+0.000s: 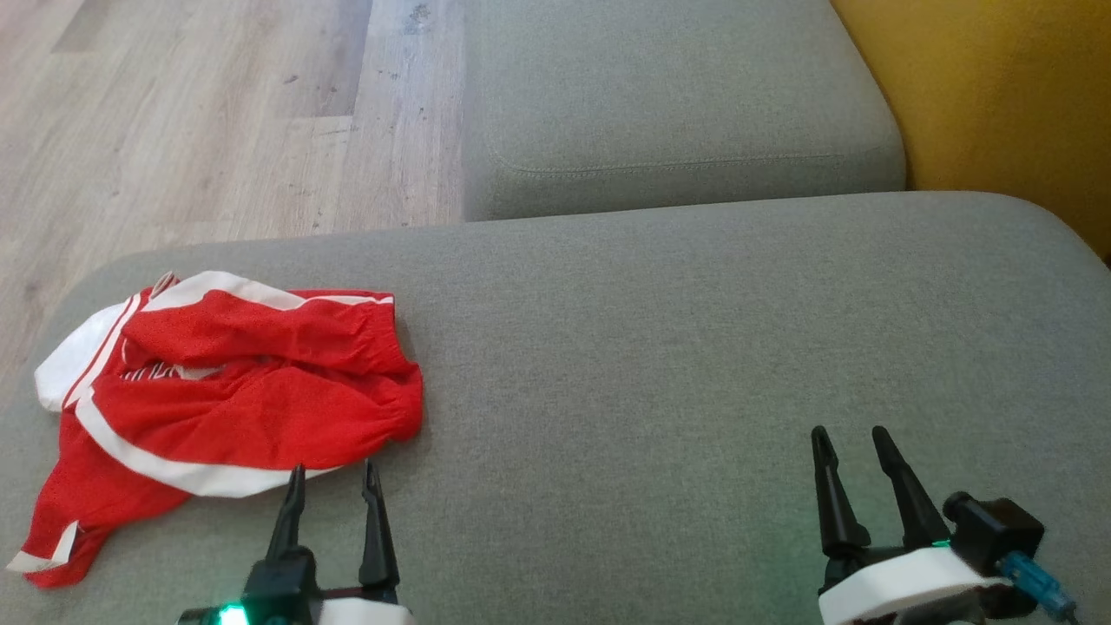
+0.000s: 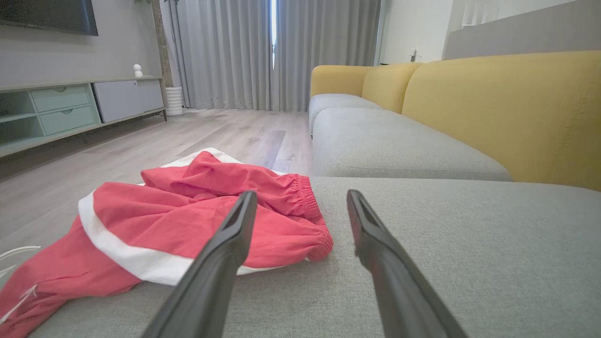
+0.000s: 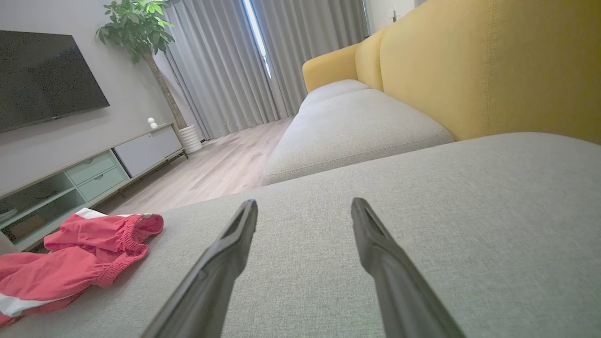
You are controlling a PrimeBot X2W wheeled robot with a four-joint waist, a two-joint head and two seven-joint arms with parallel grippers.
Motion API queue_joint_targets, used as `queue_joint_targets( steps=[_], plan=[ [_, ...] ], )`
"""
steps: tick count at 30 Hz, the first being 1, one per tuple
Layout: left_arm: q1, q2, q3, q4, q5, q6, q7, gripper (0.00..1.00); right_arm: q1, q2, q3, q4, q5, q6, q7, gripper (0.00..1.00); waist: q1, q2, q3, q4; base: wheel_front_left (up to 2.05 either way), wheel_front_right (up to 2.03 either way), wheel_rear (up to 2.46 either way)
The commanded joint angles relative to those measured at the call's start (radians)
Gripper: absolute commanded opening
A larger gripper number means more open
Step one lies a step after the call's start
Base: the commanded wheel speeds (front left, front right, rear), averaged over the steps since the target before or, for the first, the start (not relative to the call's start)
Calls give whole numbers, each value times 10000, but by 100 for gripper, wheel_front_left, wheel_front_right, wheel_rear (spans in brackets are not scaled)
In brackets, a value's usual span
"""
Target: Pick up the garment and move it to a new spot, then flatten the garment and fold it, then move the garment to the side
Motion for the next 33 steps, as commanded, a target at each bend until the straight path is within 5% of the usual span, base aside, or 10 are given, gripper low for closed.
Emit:
queue_joint_targets(
  steps=[1, 18, 33],
  plan=[
    [-268, 130, 178, -363, 357, 84, -149, 100, -238, -98, 274, -293, -356, 46, -193, 100, 0, 0, -16, 10, 0, 0, 0],
    [-16, 154, 2, -636, 2377, 485, -654, 100, -134, -112, 613, -250, -2457, 52, -694, 100, 0, 0, -114, -43, 0, 0, 0],
    [-29, 85, 144, -496, 2531, 295, -661, 100, -155, -112, 591, -92, -2349, 52, -701, 100, 0, 0, -156, -34, 0, 0, 0]
  ],
)
